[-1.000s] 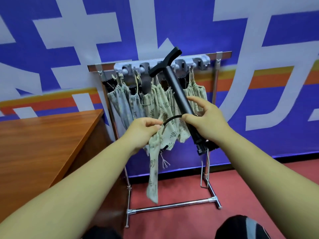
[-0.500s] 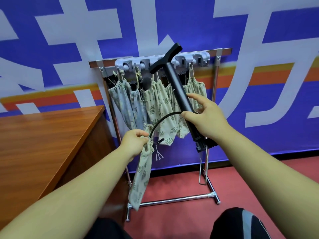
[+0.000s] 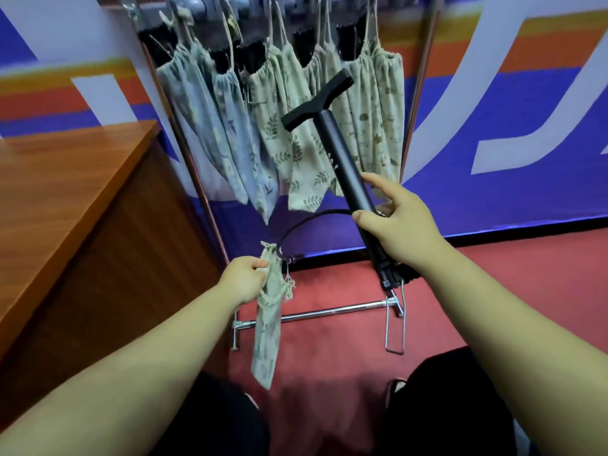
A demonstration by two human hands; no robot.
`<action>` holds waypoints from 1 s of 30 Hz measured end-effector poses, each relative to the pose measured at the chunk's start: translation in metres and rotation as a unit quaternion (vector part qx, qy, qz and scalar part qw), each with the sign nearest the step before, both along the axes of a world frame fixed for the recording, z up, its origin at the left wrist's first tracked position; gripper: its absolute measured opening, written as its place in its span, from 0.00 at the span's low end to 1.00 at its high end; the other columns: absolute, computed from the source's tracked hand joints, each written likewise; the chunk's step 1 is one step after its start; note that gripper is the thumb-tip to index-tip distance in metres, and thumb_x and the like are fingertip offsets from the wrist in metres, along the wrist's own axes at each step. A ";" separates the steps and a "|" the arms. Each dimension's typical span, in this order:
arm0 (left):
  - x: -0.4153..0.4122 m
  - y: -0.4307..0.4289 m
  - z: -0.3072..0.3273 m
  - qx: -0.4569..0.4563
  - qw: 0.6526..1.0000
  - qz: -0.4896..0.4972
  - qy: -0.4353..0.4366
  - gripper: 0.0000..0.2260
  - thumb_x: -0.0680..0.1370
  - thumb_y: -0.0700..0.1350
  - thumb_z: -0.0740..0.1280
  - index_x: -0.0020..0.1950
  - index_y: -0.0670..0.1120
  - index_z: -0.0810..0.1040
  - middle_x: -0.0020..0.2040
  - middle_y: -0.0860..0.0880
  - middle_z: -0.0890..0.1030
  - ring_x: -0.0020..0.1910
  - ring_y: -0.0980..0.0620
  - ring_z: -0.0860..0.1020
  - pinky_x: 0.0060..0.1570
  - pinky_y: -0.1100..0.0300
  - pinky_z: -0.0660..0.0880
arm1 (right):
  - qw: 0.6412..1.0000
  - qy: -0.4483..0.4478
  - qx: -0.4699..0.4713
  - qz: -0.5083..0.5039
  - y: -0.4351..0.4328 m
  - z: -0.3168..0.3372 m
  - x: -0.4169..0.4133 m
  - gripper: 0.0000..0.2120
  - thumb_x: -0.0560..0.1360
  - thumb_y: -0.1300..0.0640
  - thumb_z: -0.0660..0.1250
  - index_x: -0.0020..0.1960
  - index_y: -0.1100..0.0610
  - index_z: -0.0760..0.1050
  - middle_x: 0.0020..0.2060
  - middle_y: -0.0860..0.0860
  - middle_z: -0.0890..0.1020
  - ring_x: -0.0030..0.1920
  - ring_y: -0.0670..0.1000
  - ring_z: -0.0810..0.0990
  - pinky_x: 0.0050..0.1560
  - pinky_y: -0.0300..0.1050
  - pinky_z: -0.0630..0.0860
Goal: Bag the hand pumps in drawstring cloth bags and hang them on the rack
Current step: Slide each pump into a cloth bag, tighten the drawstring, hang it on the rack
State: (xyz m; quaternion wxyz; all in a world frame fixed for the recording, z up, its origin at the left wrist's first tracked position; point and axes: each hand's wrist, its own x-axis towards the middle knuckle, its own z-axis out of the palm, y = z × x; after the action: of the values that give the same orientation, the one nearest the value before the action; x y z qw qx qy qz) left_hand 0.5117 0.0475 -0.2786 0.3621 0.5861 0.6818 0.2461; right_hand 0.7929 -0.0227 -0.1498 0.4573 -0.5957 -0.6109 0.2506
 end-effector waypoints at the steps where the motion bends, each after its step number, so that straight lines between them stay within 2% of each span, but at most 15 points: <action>1: -0.002 0.003 -0.016 -0.017 1.000 0.003 0.005 0.13 0.80 0.37 0.66 0.63 0.43 0.83 0.54 0.45 0.85 0.42 0.49 0.82 0.42 0.61 0.76 | 1.000 0.003 0.000 -0.002 0.003 -0.005 0.002 0.27 0.72 0.54 0.72 0.66 0.33 0.72 0.28 0.51 0.74 0.30 0.48 0.73 0.41 0.45 0.75; 2: -0.003 0.005 -0.029 -0.035 0.999 0.006 0.009 0.15 0.79 0.37 0.65 0.65 0.42 0.82 0.52 0.45 0.85 0.41 0.46 0.82 0.44 0.58 0.76 | 1.000 0.007 0.001 -0.002 0.007 -0.009 0.004 0.27 0.72 0.54 0.72 0.66 0.32 0.72 0.28 0.51 0.73 0.30 0.48 0.72 0.41 0.45 0.75; 5: -0.005 0.015 -0.064 -0.069 0.997 0.018 0.009 0.18 0.79 0.34 0.64 0.68 0.41 0.80 0.40 0.44 0.83 0.27 0.52 0.71 0.28 0.64 0.68 | 1.000 0.018 0.000 0.006 0.017 -0.019 0.009 0.27 0.71 0.52 0.72 0.66 0.31 0.71 0.29 0.52 0.72 0.31 0.49 0.71 0.41 0.47 0.75; 7: -0.002 0.020 -0.076 -0.081 0.996 0.020 0.000 0.20 0.79 0.31 0.63 0.70 0.39 0.77 0.47 0.37 0.85 0.27 0.54 0.69 0.24 0.67 0.66 | 1.000 0.022 -0.002 0.013 0.024 -0.026 0.012 0.27 0.71 0.51 0.72 0.66 0.31 0.71 0.30 0.53 0.71 0.31 0.50 0.70 0.40 0.47 0.74; 8: -0.001 0.022 -0.081 -0.091 0.996 0.021 -0.009 0.20 0.79 0.30 0.62 0.71 0.38 0.76 0.50 0.36 0.84 0.29 0.54 0.71 0.25 0.67 0.69 | 1.000 0.025 -0.003 0.018 0.026 -0.031 0.012 0.28 0.71 0.51 0.72 0.66 0.31 0.71 0.29 0.54 0.70 0.31 0.50 0.70 0.40 0.48 0.73; 10: -0.001 0.029 -0.091 -0.115 0.993 0.031 -0.024 0.22 0.80 0.29 0.61 0.73 0.38 0.73 0.50 0.39 0.80 0.33 0.52 0.76 0.30 0.63 0.77 | 0.999 0.034 -0.007 0.030 0.030 -0.040 0.013 0.28 0.71 0.52 0.72 0.67 0.32 0.71 0.30 0.57 0.69 0.31 0.51 0.69 0.39 0.48 0.71; 13: -0.006 0.039 -0.103 -0.134 0.990 0.043 -0.030 0.23 0.80 0.29 0.61 0.75 0.40 0.71 0.52 0.40 0.78 0.36 0.51 0.76 0.27 0.64 0.78 | 0.997 0.057 -0.026 0.051 0.032 -0.055 0.013 0.29 0.72 0.54 0.72 0.68 0.35 0.72 0.31 0.64 0.68 0.32 0.53 0.67 0.38 0.47 0.69; 14: -0.008 0.041 -0.105 -0.135 0.990 0.045 -0.022 0.24 0.80 0.29 0.62 0.76 0.41 0.71 0.55 0.40 0.78 0.37 0.51 0.76 0.25 0.65 0.77 | 0.996 0.065 -0.035 0.059 0.033 -0.060 0.013 0.28 0.72 0.56 0.72 0.68 0.36 0.72 0.30 0.63 0.67 0.31 0.52 0.67 0.37 0.46 0.68; 17: -0.011 0.049 -0.110 -0.134 0.989 0.059 -0.017 0.24 0.80 0.30 0.62 0.76 0.42 0.71 0.60 0.37 0.79 0.35 0.51 0.76 0.24 0.66 0.76 | 0.992 0.066 -0.051 0.090 0.034 -0.071 0.013 0.28 0.73 0.60 0.72 0.68 0.37 0.73 0.25 0.49 0.68 0.29 0.49 0.66 0.35 0.42 0.67; 19: -0.012 0.052 -0.115 -0.133 0.989 0.060 -0.016 0.24 0.79 0.30 0.64 0.75 0.42 0.72 0.56 0.39 0.80 0.35 0.50 0.77 0.29 0.61 0.76 | 0.990 0.066 -0.057 0.112 0.036 -0.075 0.014 0.29 0.74 0.62 0.72 0.68 0.38 0.74 0.24 0.46 0.67 0.28 0.49 0.65 0.34 0.41 0.66; 22: -0.017 0.054 -0.119 -0.118 0.993 0.025 0.003 0.20 0.75 0.28 0.67 0.65 0.43 0.80 0.46 0.44 0.84 0.38 0.48 0.80 0.40 0.59 0.77 | 0.986 0.067 -0.072 0.137 0.037 -0.079 0.015 0.29 0.73 0.61 0.73 0.69 0.37 0.73 0.28 0.58 0.66 0.30 0.51 0.64 0.36 0.45 0.64; 24: -0.026 0.058 -0.121 -0.115 0.993 -0.001 0.029 0.18 0.72 0.31 0.72 0.60 0.43 0.83 0.47 0.49 0.85 0.45 0.50 0.83 0.50 0.56 0.79 | 0.981 0.070 -0.086 0.157 0.035 -0.081 0.016 0.29 0.73 0.60 0.73 0.69 0.38 0.73 0.30 0.65 0.66 0.31 0.53 0.64 0.37 0.46 0.64; 27: -0.041 0.069 -0.123 -0.116 0.989 -0.045 0.075 0.27 0.68 0.37 0.77 0.66 0.47 0.81 0.53 0.51 0.86 0.51 0.50 0.85 0.59 0.52 0.80 | 0.977 0.074 -0.100 0.172 0.031 -0.085 0.019 0.30 0.73 0.62 0.73 0.69 0.39 0.73 0.30 0.57 0.71 0.31 0.51 0.66 0.36 0.41 0.68; 30: -0.041 0.070 -0.106 -0.115 0.983 -0.091 0.105 0.33 0.68 0.38 0.79 0.72 0.51 0.78 0.56 0.50 0.86 0.52 0.49 0.84 0.60 0.54 0.79 | 0.976 0.081 -0.103 0.175 0.029 -0.087 0.022 0.30 0.73 0.61 0.74 0.69 0.39 0.73 0.32 0.55 0.74 0.31 0.50 0.68 0.37 0.39 0.70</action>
State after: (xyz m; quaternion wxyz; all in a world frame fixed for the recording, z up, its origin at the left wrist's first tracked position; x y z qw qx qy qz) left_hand 0.4709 0.1170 -0.3847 0.3744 0.6229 0.6835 0.0686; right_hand 0.8152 0.0061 -0.2373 0.3908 -0.5007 -0.6377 0.4357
